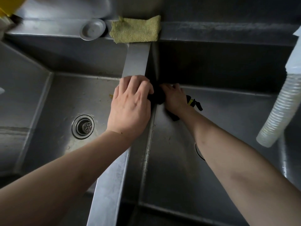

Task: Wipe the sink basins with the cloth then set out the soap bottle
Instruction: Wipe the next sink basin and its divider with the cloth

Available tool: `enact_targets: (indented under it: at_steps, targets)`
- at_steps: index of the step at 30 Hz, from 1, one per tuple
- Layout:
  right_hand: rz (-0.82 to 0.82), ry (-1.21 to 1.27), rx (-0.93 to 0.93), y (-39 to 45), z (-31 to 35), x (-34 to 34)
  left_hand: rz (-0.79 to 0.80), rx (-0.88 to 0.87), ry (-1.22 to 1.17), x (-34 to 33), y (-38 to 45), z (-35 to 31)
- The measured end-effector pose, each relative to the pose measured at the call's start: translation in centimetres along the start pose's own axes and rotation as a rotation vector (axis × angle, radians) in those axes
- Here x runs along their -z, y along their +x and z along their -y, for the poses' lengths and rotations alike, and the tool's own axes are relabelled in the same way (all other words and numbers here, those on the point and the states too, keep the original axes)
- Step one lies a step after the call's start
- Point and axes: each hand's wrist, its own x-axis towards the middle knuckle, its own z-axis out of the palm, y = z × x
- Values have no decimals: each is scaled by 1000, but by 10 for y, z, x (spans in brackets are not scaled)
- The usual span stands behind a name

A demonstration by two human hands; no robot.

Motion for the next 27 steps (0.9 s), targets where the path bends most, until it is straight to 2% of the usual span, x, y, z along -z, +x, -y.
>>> enact_targets:
  at_steps: [3,7,11,15,17,19,23,27]
  targets:
    - [16,25,-35,-2,6,0,-3,3,-9,0,0,-1]
    - [133,73,-3,-5,-1,-3,-3,2,-7,0,0,-2]
    - [224,72,97,-61,-4,-25,9,6,4,2,1,-4]
    - [165,50,324,-127,7,-32,5,8,13,1,0,-4]
    - [123,48,360,-129,5,-34,3,2,16,0,0,-3]
    - [51,47,338,-114,1,-37,-2,0,17,0,0,-2]
    - [-114,44,151,-50,-16,-42,-19,-2,-1,-1,-1,-1]
    - [-131,30,84,-6,-23,-49,-28,-10,1,-2,-1,0]
